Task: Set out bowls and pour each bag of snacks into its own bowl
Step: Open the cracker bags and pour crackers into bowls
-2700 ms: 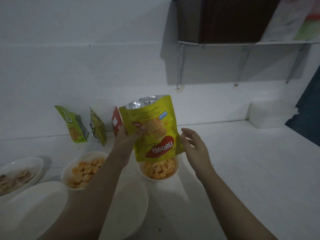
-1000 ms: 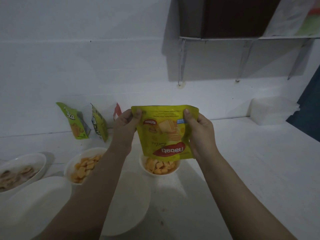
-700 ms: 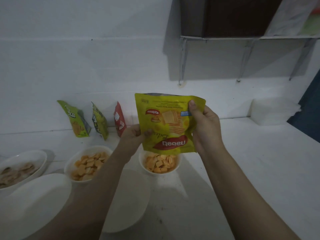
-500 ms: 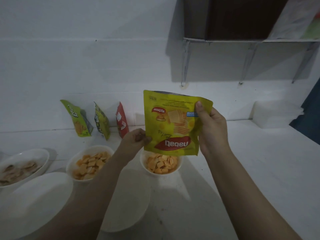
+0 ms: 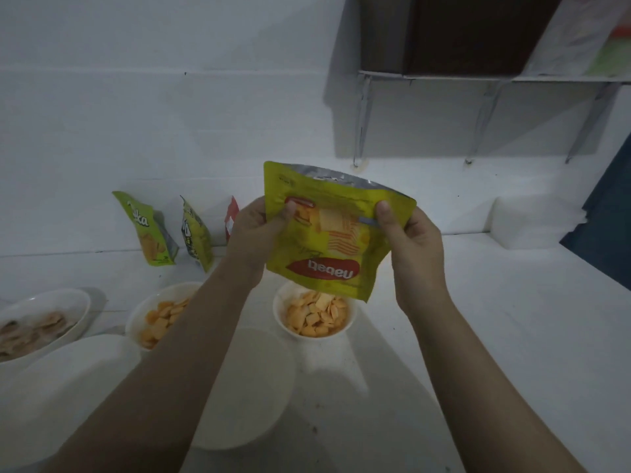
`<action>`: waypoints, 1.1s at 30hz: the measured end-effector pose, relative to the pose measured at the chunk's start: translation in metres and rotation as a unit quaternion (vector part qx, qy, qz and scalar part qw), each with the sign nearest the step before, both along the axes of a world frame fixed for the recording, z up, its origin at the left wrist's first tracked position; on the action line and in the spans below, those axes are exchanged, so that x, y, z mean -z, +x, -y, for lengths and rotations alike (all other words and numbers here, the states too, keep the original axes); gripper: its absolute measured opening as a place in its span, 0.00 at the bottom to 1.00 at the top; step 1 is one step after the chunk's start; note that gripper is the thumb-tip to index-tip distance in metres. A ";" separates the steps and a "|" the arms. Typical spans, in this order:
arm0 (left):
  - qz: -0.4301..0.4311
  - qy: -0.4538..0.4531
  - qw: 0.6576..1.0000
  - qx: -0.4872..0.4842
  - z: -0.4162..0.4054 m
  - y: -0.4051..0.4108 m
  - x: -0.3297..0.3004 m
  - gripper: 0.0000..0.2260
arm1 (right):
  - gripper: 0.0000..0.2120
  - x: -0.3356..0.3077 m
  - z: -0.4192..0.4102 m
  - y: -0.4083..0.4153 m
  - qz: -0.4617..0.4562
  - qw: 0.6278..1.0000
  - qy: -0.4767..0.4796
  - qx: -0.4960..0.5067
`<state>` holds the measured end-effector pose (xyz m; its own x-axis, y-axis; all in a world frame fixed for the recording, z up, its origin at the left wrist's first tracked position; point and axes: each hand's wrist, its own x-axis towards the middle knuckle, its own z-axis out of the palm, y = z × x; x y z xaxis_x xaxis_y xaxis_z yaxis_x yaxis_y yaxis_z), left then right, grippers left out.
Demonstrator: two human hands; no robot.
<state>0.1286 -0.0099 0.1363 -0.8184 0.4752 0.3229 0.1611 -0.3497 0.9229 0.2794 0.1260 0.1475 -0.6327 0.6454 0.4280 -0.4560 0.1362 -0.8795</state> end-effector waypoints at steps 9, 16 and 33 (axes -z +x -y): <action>0.031 0.077 0.996 0.045 0.008 0.011 0.007 0.13 | 0.07 0.045 0.003 0.006 0.181 0.983 0.019 -0.015; 0.071 0.119 0.987 0.082 0.014 0.028 0.006 0.10 | 0.15 0.059 0.022 0.046 0.086 0.987 -0.133 -0.017; 0.151 -0.018 0.941 0.303 -0.023 0.181 0.045 0.10 | 0.06 0.079 0.097 0.221 0.034 0.930 -0.209 0.301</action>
